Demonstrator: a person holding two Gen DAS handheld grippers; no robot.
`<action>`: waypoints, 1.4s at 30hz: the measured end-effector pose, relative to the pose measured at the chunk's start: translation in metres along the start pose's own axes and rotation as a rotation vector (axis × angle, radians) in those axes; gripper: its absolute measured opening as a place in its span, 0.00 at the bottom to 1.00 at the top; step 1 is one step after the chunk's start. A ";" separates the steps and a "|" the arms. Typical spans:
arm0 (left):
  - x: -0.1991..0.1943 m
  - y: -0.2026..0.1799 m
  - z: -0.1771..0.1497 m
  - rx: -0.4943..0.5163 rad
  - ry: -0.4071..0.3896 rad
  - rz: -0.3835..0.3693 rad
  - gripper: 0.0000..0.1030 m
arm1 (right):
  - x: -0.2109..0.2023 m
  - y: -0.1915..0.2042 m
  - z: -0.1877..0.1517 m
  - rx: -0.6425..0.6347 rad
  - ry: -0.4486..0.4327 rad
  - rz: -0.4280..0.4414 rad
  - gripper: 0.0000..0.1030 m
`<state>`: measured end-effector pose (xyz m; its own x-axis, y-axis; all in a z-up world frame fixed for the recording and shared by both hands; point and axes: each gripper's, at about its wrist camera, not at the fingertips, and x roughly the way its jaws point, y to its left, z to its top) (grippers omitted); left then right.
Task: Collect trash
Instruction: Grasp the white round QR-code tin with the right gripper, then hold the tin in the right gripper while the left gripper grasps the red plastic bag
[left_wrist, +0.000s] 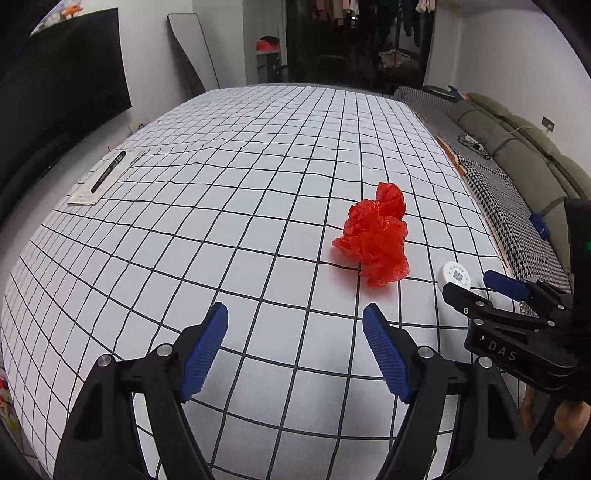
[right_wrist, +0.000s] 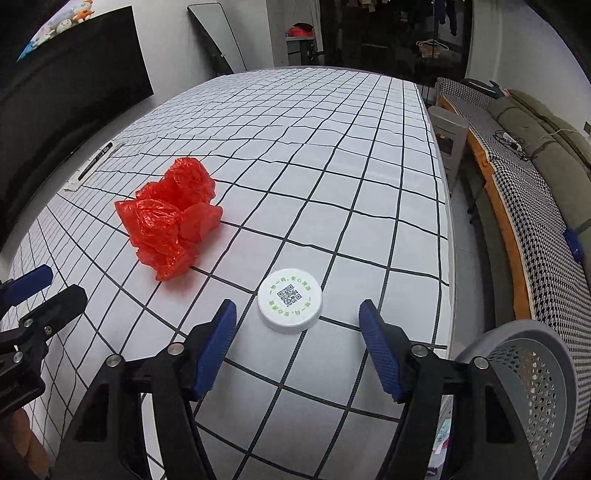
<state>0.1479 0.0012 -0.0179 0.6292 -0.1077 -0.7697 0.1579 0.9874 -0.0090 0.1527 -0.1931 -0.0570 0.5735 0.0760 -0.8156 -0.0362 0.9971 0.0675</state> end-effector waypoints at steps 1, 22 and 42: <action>0.001 0.000 0.000 -0.002 0.002 -0.002 0.72 | 0.002 0.001 0.000 -0.003 0.004 -0.004 0.60; 0.023 -0.022 0.014 0.022 0.046 -0.013 0.72 | -0.009 -0.012 0.001 0.037 -0.039 0.014 0.37; 0.071 -0.062 0.046 0.053 0.068 -0.011 0.54 | -0.054 -0.047 -0.036 0.155 -0.078 0.044 0.37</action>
<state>0.2176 -0.0733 -0.0426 0.5746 -0.1083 -0.8112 0.2055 0.9785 0.0150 0.0940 -0.2436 -0.0364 0.6364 0.1128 -0.7631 0.0600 0.9790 0.1948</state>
